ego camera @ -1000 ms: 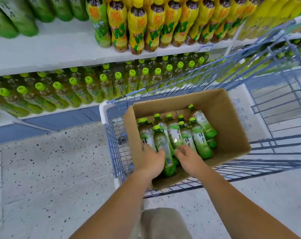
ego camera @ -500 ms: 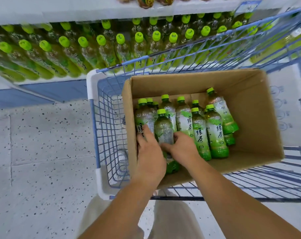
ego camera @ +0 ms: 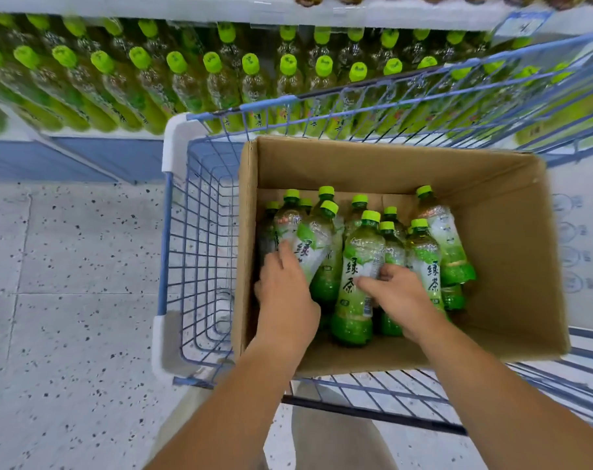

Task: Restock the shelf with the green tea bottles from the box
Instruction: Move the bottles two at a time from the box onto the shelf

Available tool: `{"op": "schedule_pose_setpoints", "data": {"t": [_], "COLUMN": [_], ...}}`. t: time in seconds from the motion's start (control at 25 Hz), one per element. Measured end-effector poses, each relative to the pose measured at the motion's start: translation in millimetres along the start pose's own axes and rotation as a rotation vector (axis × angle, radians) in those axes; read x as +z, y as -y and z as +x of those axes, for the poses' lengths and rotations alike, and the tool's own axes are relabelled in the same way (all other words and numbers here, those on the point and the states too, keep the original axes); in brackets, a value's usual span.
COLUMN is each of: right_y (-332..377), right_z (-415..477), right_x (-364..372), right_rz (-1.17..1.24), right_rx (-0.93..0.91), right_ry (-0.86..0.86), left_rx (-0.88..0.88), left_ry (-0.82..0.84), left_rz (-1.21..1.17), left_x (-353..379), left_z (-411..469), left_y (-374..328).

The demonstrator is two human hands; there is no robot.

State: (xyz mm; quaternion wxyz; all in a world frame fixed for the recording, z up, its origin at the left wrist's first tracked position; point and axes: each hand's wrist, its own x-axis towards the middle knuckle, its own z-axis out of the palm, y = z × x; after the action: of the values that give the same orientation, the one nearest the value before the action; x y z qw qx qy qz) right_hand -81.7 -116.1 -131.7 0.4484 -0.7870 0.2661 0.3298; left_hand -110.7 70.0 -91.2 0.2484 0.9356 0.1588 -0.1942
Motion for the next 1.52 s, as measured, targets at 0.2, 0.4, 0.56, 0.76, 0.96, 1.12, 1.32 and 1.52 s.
{"op": "schedule_pose_setpoints", "data": {"t": [0.2, 0.4, 0.56, 0.76, 0.96, 1.12, 1.32, 1.52], "right_y": [5, 3, 1, 3, 21, 39, 82, 147], "right_z": [8, 7, 11, 10, -23, -62, -115, -161], "right_x": [4, 24, 21, 5, 4, 16, 44, 98], "right_rz": [-0.013, 0.016, 0.028, 0.208, 0.382, 0.430, 0.433, 0.454], "right_rx": [0.006, -0.036, -0.030, 0.051, 0.032, -0.037, -0.092, -0.179], "right_ry": [0.043, -0.003, 0.005, 0.078, 0.087, 0.025, -0.054, -0.072], "left_rx": [-0.129, -0.273, -0.276, -0.273, -0.143, -0.084, -0.020, -0.032], "left_ry": [0.130, 0.268, 0.263, 0.343, 0.351, 0.271, 0.201, 0.071], "left_rz": [0.058, -0.110, -0.100, -0.151, -0.286, -0.470, -0.581, -0.615], "left_x": [-1, -2, -2, -8, -36, -72, -142, -214], "left_z": [22, 43, 49, 45, 17, -11, -27, -26], "left_y": [-5, -5, -4, 1, 2, 6, 39, 93]}}
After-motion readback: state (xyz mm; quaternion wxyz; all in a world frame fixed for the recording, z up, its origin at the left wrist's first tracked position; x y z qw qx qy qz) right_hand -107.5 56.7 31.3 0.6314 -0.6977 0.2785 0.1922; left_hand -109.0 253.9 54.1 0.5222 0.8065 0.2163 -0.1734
